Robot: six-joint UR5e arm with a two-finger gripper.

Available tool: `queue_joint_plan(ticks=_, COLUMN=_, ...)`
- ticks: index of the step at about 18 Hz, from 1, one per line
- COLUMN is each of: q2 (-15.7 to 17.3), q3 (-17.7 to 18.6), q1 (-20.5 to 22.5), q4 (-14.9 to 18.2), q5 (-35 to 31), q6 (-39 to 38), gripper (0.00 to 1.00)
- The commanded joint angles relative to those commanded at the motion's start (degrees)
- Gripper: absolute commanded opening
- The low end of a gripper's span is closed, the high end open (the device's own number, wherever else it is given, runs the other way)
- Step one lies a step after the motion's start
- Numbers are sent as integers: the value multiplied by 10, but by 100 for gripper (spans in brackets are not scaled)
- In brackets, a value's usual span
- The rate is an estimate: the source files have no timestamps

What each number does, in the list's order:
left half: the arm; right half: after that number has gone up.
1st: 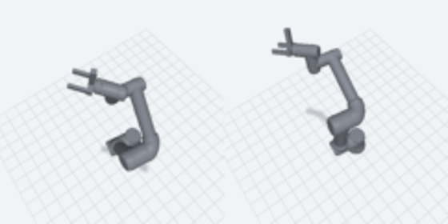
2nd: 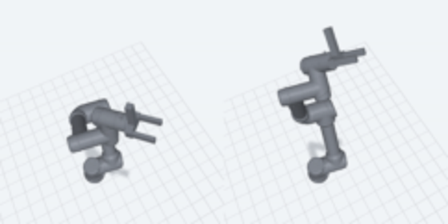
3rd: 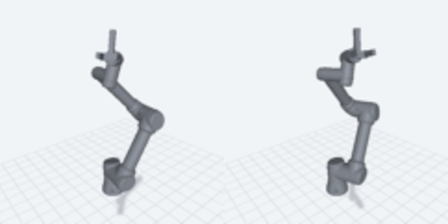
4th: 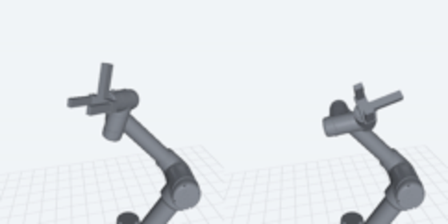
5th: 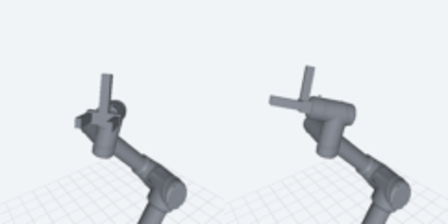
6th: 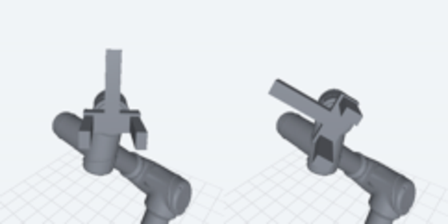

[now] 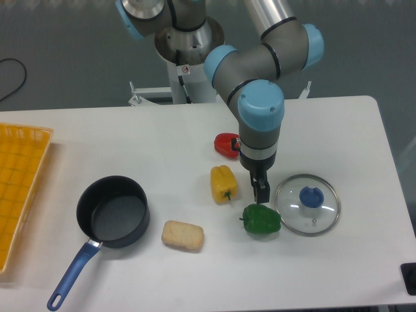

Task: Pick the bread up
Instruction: 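Raise the gripper away from the green pepper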

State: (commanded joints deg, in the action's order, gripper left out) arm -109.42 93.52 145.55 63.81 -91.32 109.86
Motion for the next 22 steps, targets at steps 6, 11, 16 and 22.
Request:
queue_joint_plan(ticks=6, q2=2, q3=8, q1=1, q4=0, q5=2, q6=0, gripper=100)
queue_joint_plan(ticks=11, q2=3, q3=33, q1=6, q4=-10, q5=21, q6=-25, gripper=100)
queue_joint_plan(ticks=16, q2=2, q3=33, q1=-5, q4=-11, q5=17, q6=-48, gripper=100)
queue_joint_plan(ticks=22, q2=-3, q3=26, q1=-31, q4=-12, q5=-48, q6=-114, gripper=100)
